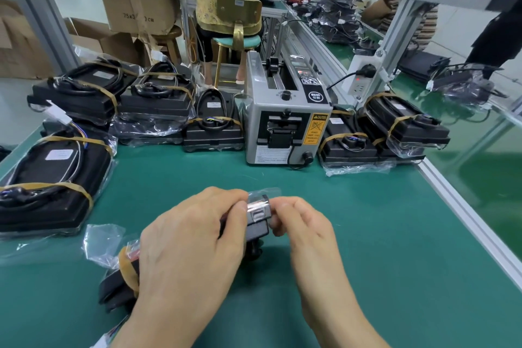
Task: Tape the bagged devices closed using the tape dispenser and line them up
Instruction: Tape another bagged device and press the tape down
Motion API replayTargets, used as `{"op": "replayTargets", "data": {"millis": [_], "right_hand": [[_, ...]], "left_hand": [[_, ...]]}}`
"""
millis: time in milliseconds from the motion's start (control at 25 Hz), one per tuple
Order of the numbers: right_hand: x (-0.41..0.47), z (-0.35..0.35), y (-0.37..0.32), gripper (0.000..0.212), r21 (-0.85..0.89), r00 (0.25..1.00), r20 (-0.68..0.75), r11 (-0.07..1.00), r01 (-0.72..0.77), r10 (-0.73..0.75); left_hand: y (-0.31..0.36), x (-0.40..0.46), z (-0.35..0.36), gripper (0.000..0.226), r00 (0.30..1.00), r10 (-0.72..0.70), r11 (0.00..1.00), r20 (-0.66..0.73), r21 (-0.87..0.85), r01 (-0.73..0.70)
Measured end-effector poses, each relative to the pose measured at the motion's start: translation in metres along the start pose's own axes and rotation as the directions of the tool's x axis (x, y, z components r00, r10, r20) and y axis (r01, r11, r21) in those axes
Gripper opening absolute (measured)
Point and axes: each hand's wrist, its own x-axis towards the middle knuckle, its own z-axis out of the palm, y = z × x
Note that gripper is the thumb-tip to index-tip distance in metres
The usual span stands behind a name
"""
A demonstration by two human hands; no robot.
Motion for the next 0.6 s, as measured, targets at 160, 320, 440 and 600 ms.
{"op": "replayTargets", "data": {"millis": [160,320,440,600], "right_hand": [[-0.004,0.006,0.007,0.047,-0.081,1.0,0.008,0.997,-0.004,0.005],[-0.001,0.006,0.005,0.039,0.073,0.993,0.078,0.993,-0.089,0.084],[0.001,-0.001,0.011,0.027,0.171,0.986,0.02,0.971,-0.167,0.166],[-0.007,-0.021,0.022,0.01,0.164,0.99,-0.01,0.976,-0.14,0.144]], "left_hand": [[0.0,-0.001,-0.001,0.021,0.998,0.054,0.998,-0.013,0.037,-0.053],[-0.001,-0.001,-0.003,0.035,0.994,0.084,0.994,0.073,0.057,-0.089],[-0.006,-0.001,-0.006,0.066,0.957,0.195,0.949,0.215,0.205,-0.239],[-0.01,-0.004,-0.001,0.086,0.927,0.263,0.888,0.267,0.309,-0.341]]}}
